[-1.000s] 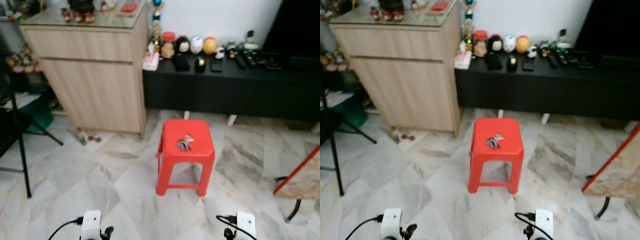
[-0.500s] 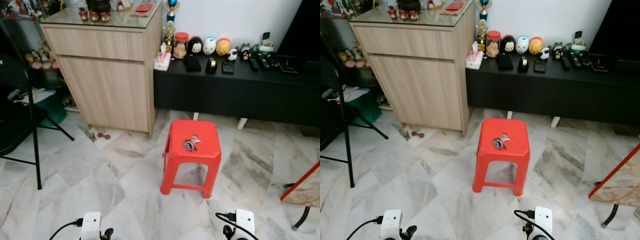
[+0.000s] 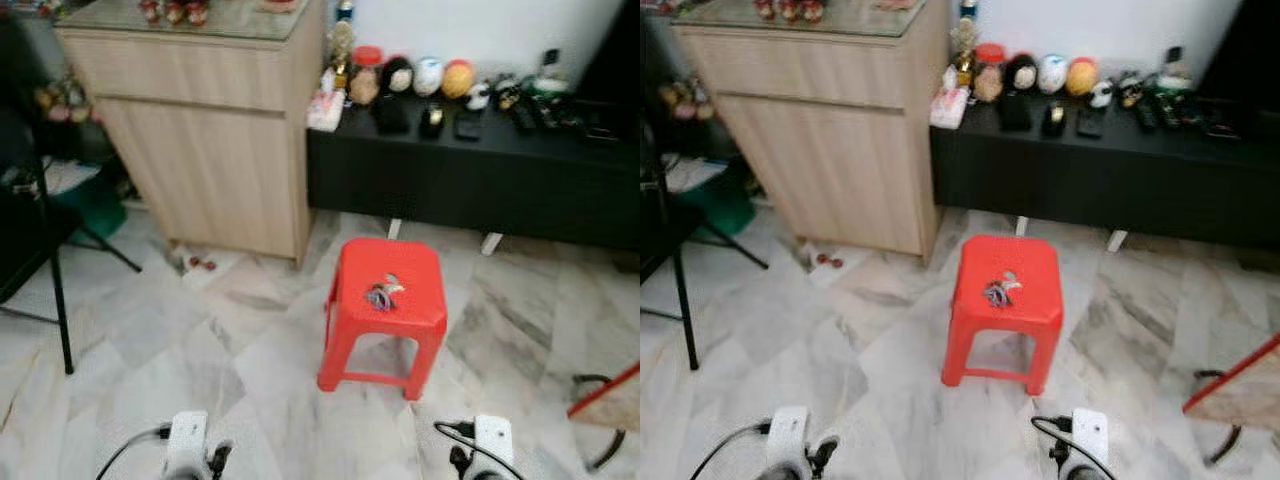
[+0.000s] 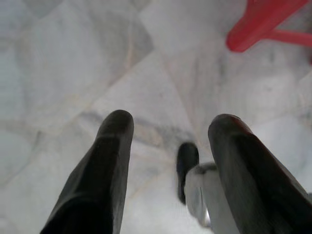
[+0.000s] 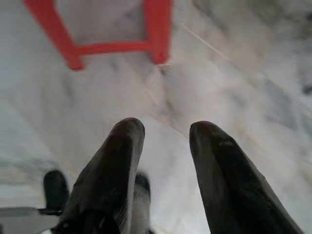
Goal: Hang keys on a hook
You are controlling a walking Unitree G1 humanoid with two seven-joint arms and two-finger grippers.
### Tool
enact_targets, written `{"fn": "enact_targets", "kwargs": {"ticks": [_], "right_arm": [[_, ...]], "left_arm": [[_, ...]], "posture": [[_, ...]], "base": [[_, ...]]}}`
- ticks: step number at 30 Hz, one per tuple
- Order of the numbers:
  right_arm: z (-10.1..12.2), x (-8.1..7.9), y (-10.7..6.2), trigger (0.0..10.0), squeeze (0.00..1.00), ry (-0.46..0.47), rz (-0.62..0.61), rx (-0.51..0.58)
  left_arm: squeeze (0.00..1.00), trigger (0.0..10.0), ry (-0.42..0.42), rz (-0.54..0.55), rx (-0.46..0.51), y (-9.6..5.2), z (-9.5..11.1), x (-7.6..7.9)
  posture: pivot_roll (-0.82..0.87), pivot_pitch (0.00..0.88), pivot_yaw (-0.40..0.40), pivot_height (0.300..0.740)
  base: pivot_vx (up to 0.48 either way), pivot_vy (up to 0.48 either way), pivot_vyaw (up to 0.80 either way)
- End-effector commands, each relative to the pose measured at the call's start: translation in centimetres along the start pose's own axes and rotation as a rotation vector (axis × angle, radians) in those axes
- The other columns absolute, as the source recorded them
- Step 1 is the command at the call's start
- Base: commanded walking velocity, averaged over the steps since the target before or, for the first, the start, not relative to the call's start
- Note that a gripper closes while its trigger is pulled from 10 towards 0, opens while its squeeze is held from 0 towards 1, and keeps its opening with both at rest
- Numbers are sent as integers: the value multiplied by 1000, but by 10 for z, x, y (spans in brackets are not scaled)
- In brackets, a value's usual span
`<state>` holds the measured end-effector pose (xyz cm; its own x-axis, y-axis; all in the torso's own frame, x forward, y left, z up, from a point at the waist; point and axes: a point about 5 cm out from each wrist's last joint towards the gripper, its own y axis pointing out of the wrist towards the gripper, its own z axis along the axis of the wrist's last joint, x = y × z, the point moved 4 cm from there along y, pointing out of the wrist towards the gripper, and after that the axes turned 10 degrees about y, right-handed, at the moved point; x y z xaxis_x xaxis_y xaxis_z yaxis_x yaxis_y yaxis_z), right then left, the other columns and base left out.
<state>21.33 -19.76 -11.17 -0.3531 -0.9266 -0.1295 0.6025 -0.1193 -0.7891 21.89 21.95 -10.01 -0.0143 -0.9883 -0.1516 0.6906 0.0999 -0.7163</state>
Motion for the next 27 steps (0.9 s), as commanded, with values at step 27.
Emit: {"fn": "enact_targets", "kwargs": {"ticks": [27], "right_arm": [[-2, 7, -2, 10000, 0, 92, -3, 23]], "left_arm": [[0, 10000, -26, -6, -3, -1, -3, 5]], "posture": [[125, 62, -29, 740]], "base": [[285, 0, 0]]}}
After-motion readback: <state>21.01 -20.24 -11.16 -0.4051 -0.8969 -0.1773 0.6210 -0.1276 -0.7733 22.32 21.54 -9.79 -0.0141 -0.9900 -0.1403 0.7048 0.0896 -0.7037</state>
